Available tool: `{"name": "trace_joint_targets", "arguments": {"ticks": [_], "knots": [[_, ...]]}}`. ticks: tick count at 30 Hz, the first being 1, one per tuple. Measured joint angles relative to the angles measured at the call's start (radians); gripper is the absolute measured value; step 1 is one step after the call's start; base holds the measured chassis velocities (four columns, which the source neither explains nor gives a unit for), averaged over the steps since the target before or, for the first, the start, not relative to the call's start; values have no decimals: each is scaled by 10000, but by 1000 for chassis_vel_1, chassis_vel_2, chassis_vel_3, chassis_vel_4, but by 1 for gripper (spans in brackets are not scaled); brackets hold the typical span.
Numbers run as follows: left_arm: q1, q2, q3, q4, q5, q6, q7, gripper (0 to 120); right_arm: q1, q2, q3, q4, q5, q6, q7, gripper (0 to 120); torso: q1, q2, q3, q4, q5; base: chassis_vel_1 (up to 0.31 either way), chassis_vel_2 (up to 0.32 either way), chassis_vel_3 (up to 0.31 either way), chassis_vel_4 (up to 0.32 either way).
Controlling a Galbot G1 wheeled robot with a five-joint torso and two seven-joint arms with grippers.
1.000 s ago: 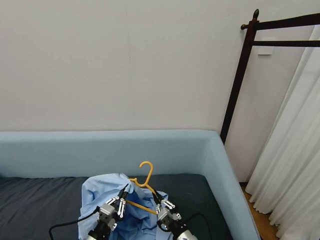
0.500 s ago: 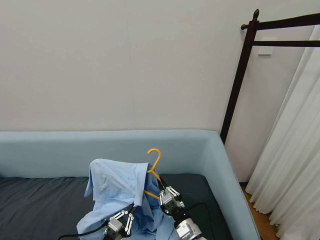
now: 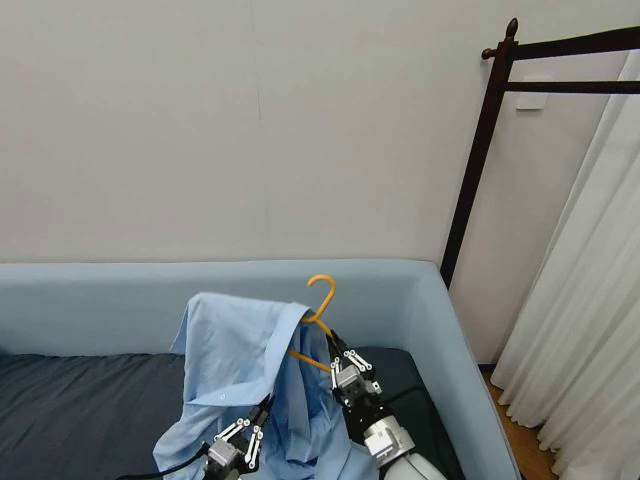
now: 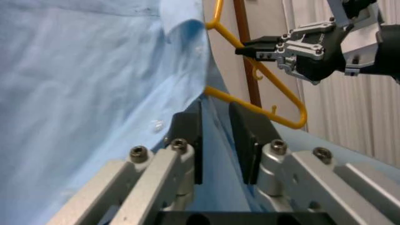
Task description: Pick up the clothes from the sofa and hang them on the clothes hanger.
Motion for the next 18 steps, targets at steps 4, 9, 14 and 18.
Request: {"name": "trace_joint_targets", "arguments": {"ticks": [4, 9, 14, 18], "knots": [[412, 867, -655, -41, -141, -432, -7, 40, 341, -131, 133, -62, 38, 93, -88, 4, 0, -1, 0, 4, 0, 0, 0, 0, 0], [578, 2283, -1406, -691, -1870, -618, -28, 58, 781, -279, 267, 49, 27, 163, -206, 4, 0, -1, 0, 6, -3, 0, 0, 0, 0], [46, 3583, -2315, -1629, -3977, 87, 160, 75, 981, -312, 300, 26, -332, 279, -276, 4, 0, 0, 0, 1, 0, 0, 0, 0, 0], [-581, 4922, -2720, -1641, -5584, 937, 1105, 91, 767, -94, 275, -531, -1484, 751, -310, 4, 1, -1, 0, 2, 0, 0, 0, 0, 0]]}}
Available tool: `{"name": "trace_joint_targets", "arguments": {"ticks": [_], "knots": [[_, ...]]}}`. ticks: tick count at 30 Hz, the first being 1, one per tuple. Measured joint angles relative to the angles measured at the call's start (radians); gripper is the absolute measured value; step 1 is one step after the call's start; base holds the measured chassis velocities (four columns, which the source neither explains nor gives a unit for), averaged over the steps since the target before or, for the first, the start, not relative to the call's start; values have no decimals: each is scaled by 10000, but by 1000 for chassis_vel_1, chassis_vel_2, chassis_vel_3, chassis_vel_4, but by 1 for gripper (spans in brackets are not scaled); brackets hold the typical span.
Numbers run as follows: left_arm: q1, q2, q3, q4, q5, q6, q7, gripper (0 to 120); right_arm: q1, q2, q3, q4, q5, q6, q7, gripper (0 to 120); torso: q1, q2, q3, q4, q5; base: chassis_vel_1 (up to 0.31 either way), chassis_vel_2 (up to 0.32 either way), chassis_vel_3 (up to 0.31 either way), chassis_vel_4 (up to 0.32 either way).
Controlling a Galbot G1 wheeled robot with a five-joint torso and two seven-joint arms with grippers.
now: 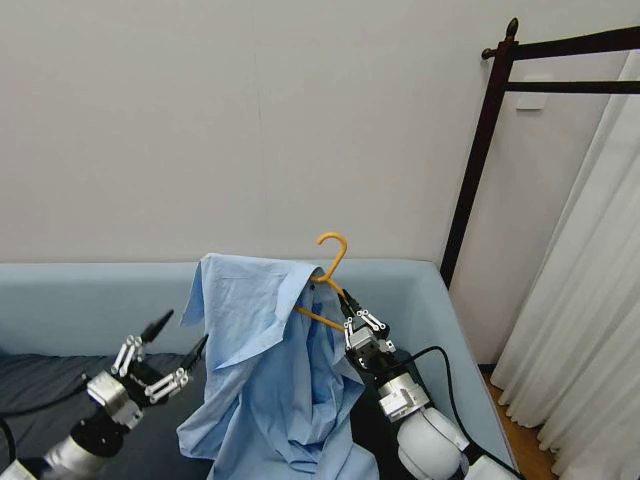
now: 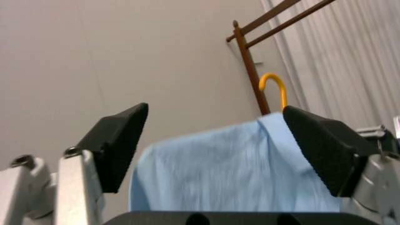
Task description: Pick up the clothes from the sofa and hang them on the clothes hanger.
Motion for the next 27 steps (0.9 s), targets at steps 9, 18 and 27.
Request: {"name": "trace_joint_targets", "arguments": {"ticks": [9, 18, 27], "knots": [[-1209, 2388, 339, 1756, -1246, 1209, 3417, 100, -503, 508, 109, -1014, -2300, 1034, 64, 4, 0, 0, 1, -1, -2, 0, 0, 0, 0], [-3473, 3101, 2189, 3264, -1048, 3103, 5188, 100, -1168, 991, 411, -1317, -4060, 1902, 280, 4, 0, 0, 1, -3, -1, 0, 0, 0, 0], [-4485, 2576, 3419, 3660, -356, 3674, 5848, 97, -1373, 1284, 327, -1458, -5077, 2421, 271, 4, -1, 0, 1, 1, 0, 0, 0, 0, 0]]}}
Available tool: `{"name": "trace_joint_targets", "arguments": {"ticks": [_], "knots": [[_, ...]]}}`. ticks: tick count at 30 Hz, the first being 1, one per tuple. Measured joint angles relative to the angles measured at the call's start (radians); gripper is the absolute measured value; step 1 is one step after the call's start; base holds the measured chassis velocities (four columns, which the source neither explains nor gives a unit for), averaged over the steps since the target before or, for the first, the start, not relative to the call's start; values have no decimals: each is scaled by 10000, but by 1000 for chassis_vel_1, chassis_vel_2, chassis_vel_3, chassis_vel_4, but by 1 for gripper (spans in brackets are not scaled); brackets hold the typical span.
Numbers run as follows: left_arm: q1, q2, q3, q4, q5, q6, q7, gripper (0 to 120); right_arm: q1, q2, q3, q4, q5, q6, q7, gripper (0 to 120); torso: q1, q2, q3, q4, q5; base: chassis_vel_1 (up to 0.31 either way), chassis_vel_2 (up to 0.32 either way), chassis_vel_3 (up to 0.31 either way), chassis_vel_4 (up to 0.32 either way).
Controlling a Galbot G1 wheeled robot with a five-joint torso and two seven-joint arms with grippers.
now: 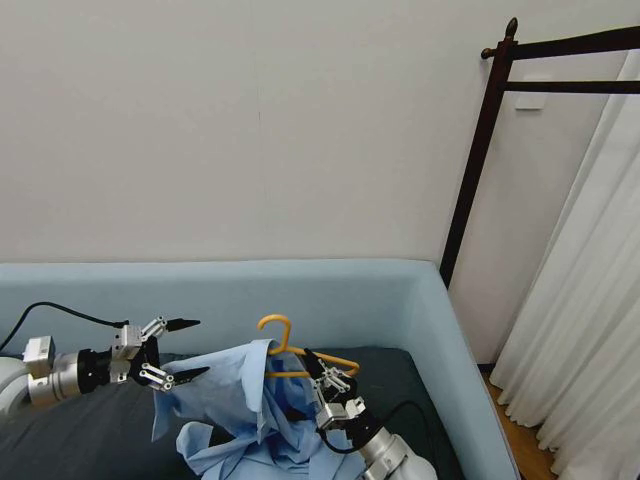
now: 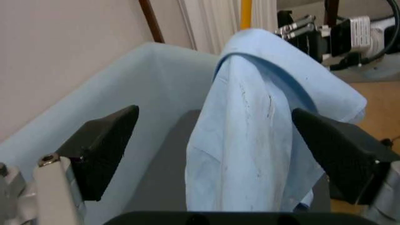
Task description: Pick up the clothes from the sofa and hang them on the clothes hanger.
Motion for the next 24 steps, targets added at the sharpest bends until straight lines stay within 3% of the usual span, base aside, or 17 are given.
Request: {"name": "trace_joint_targets", "arguments": {"ticks": [4, 12, 14, 16, 18, 22, 24], "knots": [[-5, -206, 81, 129, 467, 78, 397, 89, -2, 104, 136, -66, -499, 272, 2, 4, 0, 0, -1, 1, 0, 0, 0, 0, 0], [-158, -489, 168, 389, 958, 186, 909, 56, 65, 269, 399, -111, -1253, 651, 104, 4, 0, 0, -1, 0, 2, 0, 0, 0, 0], [-178, -505, 185, 402, 969, 186, 915, 55, 65, 285, 426, -105, -1326, 689, 112, 4, 0, 0, -1, 0, 1, 0, 0, 0, 0], [-284, -609, 292, 454, 1011, 186, 920, 43, 64, 359, 530, -9, -1634, 871, 133, 4, -1, 0, -1, -1, 2, 0, 0, 0, 0], [-305, -628, 315, 460, 1023, 186, 921, 41, 63, 363, 527, 10, -1640, 877, 133, 4, 0, 0, 0, 0, 2, 0, 0, 0, 0], [-508, -759, 484, 523, 1182, 186, 906, 22, 49, 390, 453, 55, -1537, 877, 138, 4, 0, 1, -1, -2, 1, 0, 0, 0, 0], [-524, -765, 498, 526, 1195, 186, 904, 19, 47, 396, 443, 56, -1521, 877, 141, 4, 0, 0, -1, -2, 1, 0, 0, 0, 0]]}}
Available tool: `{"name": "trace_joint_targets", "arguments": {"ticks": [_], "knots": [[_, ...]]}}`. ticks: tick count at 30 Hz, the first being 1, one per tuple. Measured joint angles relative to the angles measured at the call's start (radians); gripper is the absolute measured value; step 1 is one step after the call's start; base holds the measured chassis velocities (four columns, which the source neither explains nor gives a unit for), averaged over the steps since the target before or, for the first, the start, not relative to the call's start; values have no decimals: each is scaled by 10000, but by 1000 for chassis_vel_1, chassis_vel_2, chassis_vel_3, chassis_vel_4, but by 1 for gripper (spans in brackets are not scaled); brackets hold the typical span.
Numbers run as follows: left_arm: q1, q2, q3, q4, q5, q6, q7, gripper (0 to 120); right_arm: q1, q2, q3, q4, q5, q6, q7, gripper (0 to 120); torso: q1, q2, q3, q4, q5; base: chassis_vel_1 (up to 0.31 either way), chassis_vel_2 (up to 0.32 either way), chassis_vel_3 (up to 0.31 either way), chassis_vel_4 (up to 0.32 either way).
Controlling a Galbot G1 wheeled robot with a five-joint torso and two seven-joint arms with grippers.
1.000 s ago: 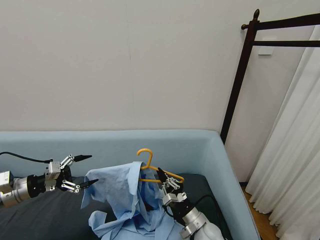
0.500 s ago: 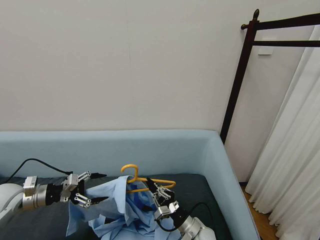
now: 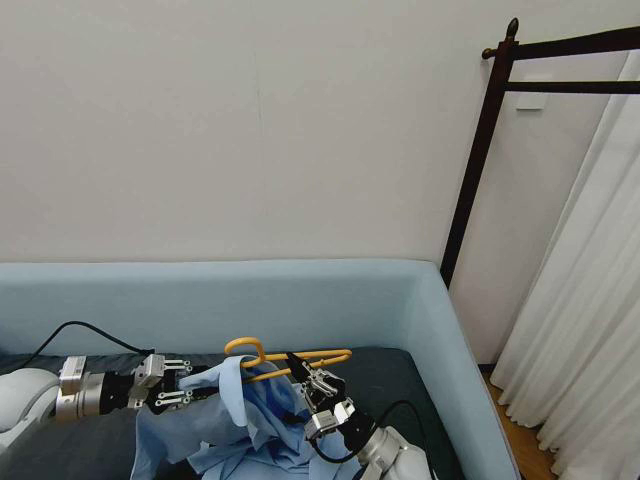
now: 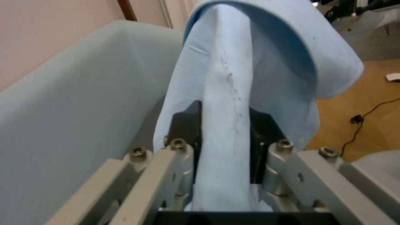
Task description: Pick up the clothes from the sofa and hang them on the clothes hanger.
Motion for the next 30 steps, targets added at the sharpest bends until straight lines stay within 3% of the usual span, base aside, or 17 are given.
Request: {"name": "trace_joint_targets", "arguments": {"ticks": [3, 12, 17, 21, 23, 25, 27, 30], "knots": [[-24, -54, 35, 49, 60, -2, -2, 5, 0, 24, -37, 0, 133, -8, 15, 4, 0, 0, 0, 0, 1, 0, 0, 0, 0], [2, -171, -5, 196, 7, 0, 128, 4, 18, 26, -131, 1, 478, -44, 30, 4, 0, 0, 0, 1, 1, 0, 0, 0, 0], [72, -283, -136, 490, -248, 124, 85, 3, 46, -103, -393, 44, 1962, 0, -61, 20, 0, 0, 0, 2, -1, 0, 0, 0, 0], [71, -349, -245, 787, -361, 136, 47, 2, 21, -61, -93, 181, 2274, 1152, -748, 34, 0, 0, 0, 0, -1, 0, 0, 0, 0], [35, -346, -314, 980, -361, 134, 44, 2, 38, -9, 217, 266, 2431, 2192, -1851, 42, 0, 0, 0, 1, 0, 0, 0, 0, 0], [-1, -304, -410, 1128, -325, 123, 47, 2, 53, -68, 203, 186, 3615, 2821, -3376, 50, 0, 0, 0, 1, -1, 0, 0, 0, 0], [-4, -272, -466, 1185, -290, 114, 49, 2, 42, -133, 71, 56, 4319, 2820, -3840, 53, 0, 0, 0, 2, 0, 0, 0, 0, 0], [71, -134, -670, 1290, -205, 23, 51, 2, 13, -358, -698, -973, 7656, 1981, -4547, 69, 0, 1, 0, 0, 0, 0, 0, 0, 0]]}}
